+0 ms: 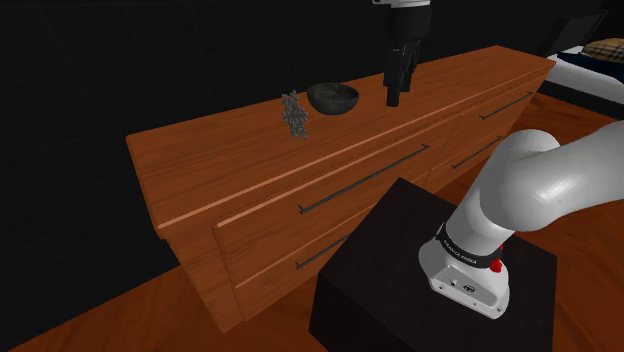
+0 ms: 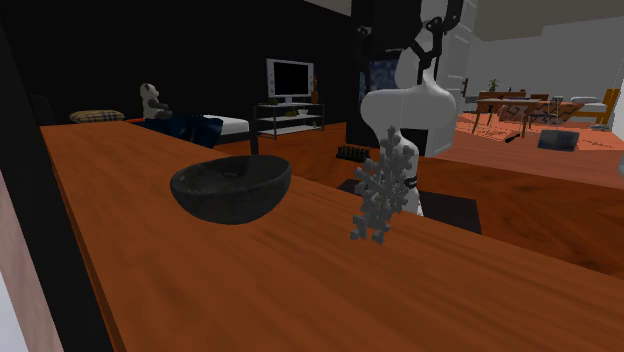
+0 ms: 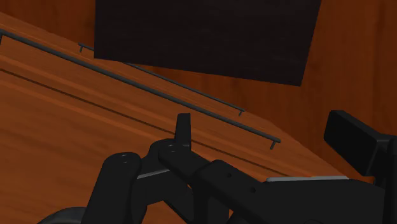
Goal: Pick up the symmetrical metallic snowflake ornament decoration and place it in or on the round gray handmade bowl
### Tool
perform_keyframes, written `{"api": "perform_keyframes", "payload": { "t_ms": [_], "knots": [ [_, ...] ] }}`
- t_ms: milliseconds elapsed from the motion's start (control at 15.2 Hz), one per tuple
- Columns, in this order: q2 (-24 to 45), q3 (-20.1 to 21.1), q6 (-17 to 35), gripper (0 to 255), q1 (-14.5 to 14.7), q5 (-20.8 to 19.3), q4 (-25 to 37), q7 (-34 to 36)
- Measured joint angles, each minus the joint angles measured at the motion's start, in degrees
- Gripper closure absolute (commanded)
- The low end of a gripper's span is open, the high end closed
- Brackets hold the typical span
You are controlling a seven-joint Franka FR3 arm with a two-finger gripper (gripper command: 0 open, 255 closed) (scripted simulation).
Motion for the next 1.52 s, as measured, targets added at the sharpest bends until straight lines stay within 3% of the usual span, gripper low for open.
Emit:
{"api": "perform_keyframes", "payload": {
  "t_ms": [132,528,924,1518],
  "knots": [
    [0.96,0.26,0.75,0,-0.11,0.22,0.28,0.63],
    [12.11,3.71,7.16,0,-1.19,2.69,6.09,8.70],
    [25.59,6.03,12.30,0,-2.71,3.03,15.70,16.75],
    [43.23,7.56,15.40,0,-3.71,1.36,31.88,28.03]
  ]
}}
